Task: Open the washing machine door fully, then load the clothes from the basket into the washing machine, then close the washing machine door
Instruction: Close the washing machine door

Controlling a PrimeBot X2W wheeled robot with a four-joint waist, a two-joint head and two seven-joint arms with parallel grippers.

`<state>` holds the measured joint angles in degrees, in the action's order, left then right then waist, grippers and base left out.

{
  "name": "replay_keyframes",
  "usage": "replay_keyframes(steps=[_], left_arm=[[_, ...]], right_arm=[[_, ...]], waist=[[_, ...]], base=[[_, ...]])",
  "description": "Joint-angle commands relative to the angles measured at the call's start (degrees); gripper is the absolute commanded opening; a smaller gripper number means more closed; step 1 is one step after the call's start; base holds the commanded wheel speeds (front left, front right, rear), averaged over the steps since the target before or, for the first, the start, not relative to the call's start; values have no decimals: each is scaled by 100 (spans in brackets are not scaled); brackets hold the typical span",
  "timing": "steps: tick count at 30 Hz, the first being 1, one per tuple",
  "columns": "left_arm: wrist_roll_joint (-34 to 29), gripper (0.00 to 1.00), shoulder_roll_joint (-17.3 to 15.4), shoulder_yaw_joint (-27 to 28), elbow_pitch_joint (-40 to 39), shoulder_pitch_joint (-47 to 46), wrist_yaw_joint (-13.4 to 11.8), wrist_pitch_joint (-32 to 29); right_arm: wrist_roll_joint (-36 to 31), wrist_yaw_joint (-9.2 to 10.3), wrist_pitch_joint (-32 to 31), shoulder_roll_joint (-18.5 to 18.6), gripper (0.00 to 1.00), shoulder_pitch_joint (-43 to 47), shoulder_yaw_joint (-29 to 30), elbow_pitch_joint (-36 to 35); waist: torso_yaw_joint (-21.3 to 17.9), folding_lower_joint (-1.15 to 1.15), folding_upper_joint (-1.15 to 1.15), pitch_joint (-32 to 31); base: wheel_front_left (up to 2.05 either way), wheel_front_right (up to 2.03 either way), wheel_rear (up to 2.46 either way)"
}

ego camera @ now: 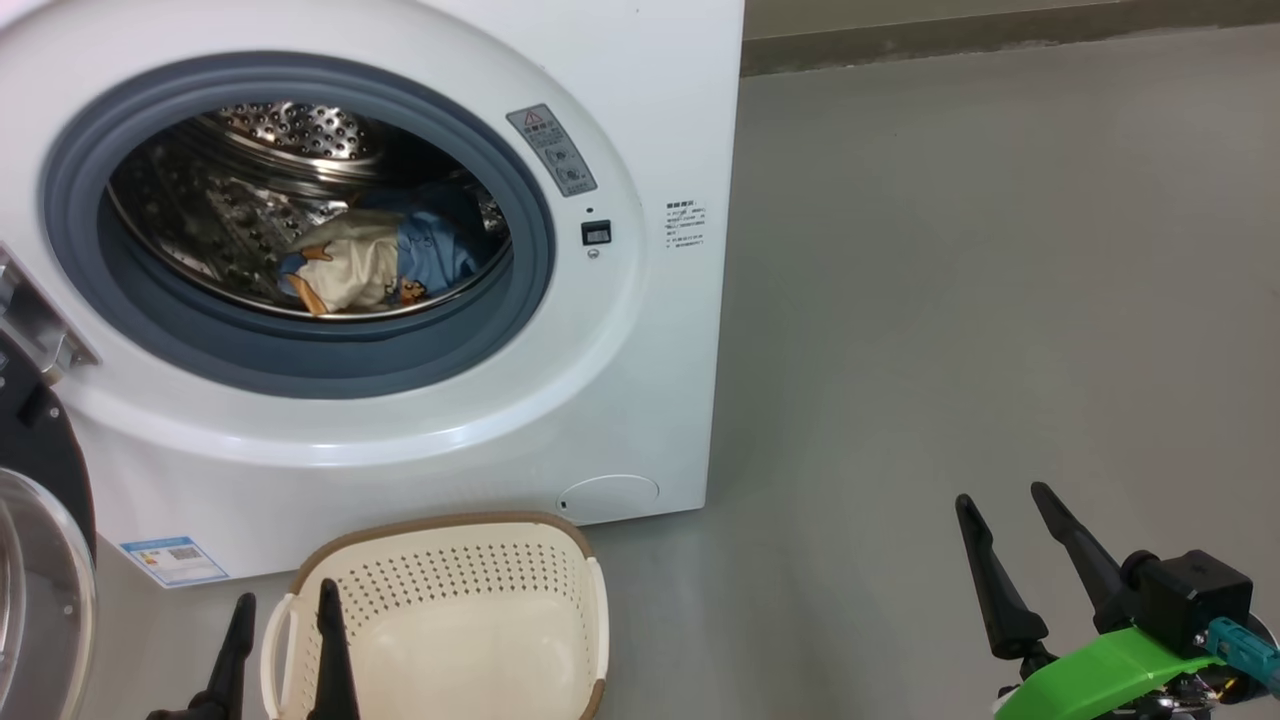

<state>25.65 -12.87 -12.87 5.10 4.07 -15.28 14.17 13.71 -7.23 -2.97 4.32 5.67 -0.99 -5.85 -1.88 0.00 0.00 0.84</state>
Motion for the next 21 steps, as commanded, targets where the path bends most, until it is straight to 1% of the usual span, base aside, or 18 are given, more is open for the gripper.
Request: replay_keyframes(steps=[1, 5, 10, 15, 21], left_arm=[[4, 100, -106, 172, -116, -74, -71, 16], [3, 100, -109, 155, -134, -73, -92, 6], [20, 100, -118, 137, -137, -63, -94, 0], [42, 100, -130, 101, -131, -98, -2, 11], [51, 100, -164, 104, -132, -89, 11, 15]], right_arm=[[2, -25, 5, 71, 100, -33, -108, -155], [2, -25, 2, 67, 100, -27, -99, -169], [-6, -25, 3, 58, 100, -23, -84, -170], [-7, -25, 4, 44, 100, -27, -85, -165], [-11, -25, 9, 36, 100, -33, -86, -162]], waist=[[6, 0, 0, 2], [42, 0, 0, 15], [112, 0, 0, 17], [190, 0, 0, 23], [250, 0, 0, 26]], base=[[-46, 46, 0], [-80, 80, 0], [-142, 142, 0], [-148, 148, 0], [-73, 73, 0]])
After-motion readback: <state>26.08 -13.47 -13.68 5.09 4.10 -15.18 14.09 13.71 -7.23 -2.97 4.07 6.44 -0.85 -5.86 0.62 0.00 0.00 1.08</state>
